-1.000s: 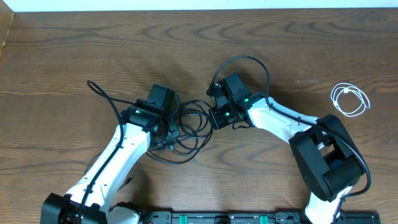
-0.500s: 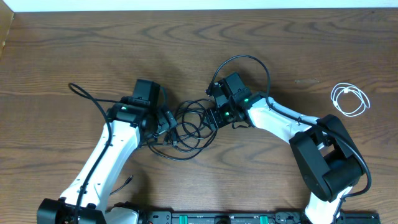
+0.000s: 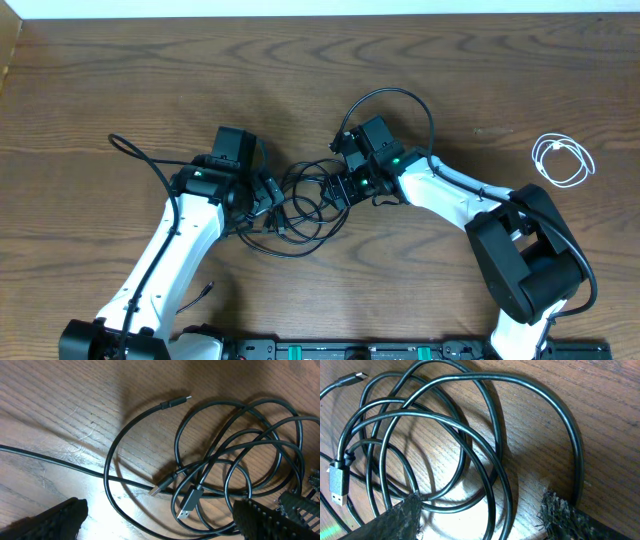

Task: Untangle cables

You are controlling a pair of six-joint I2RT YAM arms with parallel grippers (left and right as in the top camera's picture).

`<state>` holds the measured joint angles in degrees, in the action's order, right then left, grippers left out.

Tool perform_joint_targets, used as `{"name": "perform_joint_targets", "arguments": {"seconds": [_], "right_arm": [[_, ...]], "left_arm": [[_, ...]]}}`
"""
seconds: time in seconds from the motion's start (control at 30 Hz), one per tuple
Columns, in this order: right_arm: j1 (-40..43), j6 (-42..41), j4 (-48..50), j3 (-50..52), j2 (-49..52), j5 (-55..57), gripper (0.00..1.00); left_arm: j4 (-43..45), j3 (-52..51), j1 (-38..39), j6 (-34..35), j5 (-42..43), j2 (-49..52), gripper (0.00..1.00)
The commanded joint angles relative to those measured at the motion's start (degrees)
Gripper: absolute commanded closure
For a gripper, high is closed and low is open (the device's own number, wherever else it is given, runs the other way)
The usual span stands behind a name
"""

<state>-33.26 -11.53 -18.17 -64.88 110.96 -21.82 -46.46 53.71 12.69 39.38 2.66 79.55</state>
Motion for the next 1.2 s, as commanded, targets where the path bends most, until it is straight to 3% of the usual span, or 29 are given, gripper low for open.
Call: {"name": "perform_joint_targets", "arguments": {"seconds": [0.0, 0.23, 1.17], "right_arm": [[-0.22, -0.63, -0.42, 0.17, 0.74, 1.11, 0.28], [0.07, 1.16, -0.5, 0.15, -2.32, -0.15, 0.42], [0.04, 1.33, -2.6, 0.17, -4.92, 8.24, 0.3]], "left_arm": [[-0.22, 1.27, -0.24, 0.15, -0.35, -0.79, 0.02], [-0.22, 1.29, -0.24, 0.15, -0.35, -0.79, 0.02], [-0.22, 1.27, -0.24, 0.15, -0.33, -0.79, 0.02]]}}
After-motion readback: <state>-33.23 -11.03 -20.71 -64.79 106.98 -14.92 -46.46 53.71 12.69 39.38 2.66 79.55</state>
